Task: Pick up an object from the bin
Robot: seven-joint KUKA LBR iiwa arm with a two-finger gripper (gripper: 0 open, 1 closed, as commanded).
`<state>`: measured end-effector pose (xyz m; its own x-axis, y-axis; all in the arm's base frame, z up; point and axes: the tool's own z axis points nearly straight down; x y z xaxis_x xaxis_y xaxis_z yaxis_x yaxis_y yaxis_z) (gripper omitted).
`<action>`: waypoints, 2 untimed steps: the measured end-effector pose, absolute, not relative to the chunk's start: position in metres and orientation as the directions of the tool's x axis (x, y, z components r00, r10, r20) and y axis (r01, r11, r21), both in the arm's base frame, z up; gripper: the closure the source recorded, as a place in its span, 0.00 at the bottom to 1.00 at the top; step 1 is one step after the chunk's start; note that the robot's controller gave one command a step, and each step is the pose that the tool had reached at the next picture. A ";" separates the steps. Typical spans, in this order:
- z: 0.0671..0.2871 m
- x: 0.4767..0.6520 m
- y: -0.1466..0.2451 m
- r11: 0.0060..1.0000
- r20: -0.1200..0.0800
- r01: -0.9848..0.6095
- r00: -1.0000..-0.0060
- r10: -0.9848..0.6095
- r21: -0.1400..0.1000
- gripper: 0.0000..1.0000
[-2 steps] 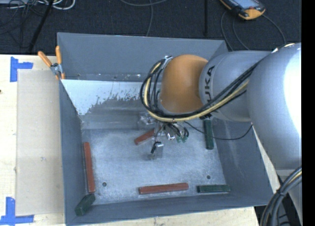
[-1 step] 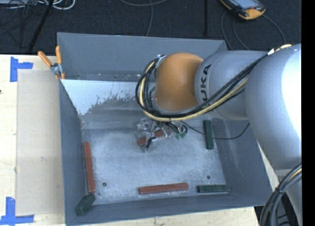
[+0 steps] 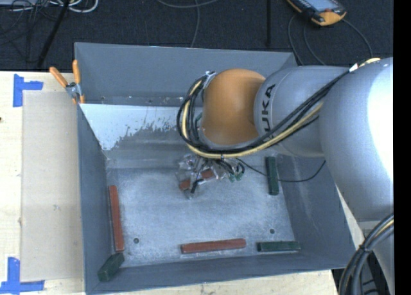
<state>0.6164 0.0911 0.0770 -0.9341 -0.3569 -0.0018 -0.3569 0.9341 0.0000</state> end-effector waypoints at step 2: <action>0.138 0.600 0.111 0.916 -0.010 -0.401 -0.916 -0.401 -0.003 1.00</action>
Offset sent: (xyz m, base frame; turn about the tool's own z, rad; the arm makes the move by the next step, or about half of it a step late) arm -0.0465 0.0342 0.0020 -0.1313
